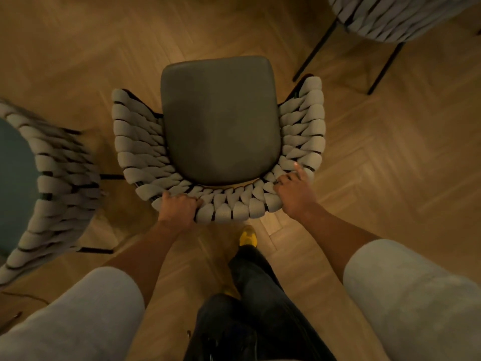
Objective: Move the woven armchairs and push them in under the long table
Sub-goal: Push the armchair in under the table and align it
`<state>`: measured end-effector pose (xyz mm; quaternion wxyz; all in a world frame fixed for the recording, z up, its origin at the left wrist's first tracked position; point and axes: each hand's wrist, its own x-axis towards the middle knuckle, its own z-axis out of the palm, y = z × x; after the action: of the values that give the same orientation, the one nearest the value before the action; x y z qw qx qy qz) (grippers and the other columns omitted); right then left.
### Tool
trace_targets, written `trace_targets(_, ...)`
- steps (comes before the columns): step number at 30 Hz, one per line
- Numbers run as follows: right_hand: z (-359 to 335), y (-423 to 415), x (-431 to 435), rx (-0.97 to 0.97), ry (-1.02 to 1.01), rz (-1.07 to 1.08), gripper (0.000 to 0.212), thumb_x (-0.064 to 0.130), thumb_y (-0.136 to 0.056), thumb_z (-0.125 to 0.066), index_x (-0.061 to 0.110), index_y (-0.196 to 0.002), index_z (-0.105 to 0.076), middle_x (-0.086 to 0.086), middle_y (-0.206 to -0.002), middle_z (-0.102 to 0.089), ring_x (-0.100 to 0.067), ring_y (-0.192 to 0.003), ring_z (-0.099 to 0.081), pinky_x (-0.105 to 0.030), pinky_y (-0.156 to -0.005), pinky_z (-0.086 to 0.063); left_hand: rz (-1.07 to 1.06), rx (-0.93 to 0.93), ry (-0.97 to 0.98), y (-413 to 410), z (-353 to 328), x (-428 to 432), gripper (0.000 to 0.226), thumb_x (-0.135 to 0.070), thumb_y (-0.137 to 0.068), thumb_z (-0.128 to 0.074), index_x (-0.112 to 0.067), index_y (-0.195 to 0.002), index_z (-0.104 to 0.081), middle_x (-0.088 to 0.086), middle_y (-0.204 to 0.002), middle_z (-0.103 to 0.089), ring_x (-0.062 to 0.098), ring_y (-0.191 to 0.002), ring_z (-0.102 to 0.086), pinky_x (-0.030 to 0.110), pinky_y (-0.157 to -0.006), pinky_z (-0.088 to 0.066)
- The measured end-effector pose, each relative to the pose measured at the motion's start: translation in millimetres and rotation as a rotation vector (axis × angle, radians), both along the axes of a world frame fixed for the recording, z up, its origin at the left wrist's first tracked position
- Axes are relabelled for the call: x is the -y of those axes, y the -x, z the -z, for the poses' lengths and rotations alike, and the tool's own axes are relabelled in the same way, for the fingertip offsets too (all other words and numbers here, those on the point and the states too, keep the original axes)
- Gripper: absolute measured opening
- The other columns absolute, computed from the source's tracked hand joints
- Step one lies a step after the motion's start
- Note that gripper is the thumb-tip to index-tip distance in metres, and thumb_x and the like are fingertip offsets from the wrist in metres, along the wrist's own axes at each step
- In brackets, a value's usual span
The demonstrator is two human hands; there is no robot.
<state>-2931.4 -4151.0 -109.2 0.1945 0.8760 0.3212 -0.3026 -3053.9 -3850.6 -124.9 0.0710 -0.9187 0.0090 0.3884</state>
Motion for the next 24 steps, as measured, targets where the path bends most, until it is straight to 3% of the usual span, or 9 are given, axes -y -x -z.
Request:
trace_targets(7, -1, -77, -39, -0.007, -0.015, 0.008, 0.044, 0.038, -0.091, -0.062, 0.033, -0.135, -0.059, 0.002, -0.139, -0.055, -0.028, -0.136, -0.045, -0.052, -0.126, 0.003, 0.023, 0.025, 0.018, -81, 0, -43, 0.05, -0.056, -0.089, -0.055, -0.048, -0.138, -0.048, -0.01, -0.116, -0.066, 0.018, -0.11, -0.061, 0.048, -0.104, -0.036)
trace_targets(13, 0, -145, -75, -0.013, -0.011, 0.044, 0.046, 0.033, -0.09, -0.064, 0.032, -0.136, -0.058, 0.001, -0.138, -0.054, -0.029, -0.135, -0.044, -0.053, -0.126, 0.008, 0.048, 0.02, 0.053, -158, -11, -77, 0.054, -0.064, -0.084, -0.056, -0.043, -0.133, -0.052, -0.008, -0.118, -0.065, 0.018, -0.114, -0.059, 0.045, -0.106, -0.034)
trace_targets(24, 7, -282, -118, -0.042, 0.001, 0.075, 0.051, 0.034, -0.086, -0.066, 0.031, -0.136, -0.057, -0.001, -0.139, -0.053, -0.03, -0.134, -0.045, -0.054, -0.124, 0.005, 0.131, 0.023, 0.084, -303, 0, -132, 0.037, -0.049, -0.091, -0.054, -0.037, -0.126, -0.055, -0.006, -0.109, -0.067, 0.018, -0.106, -0.061, 0.041, -0.096, -0.04)
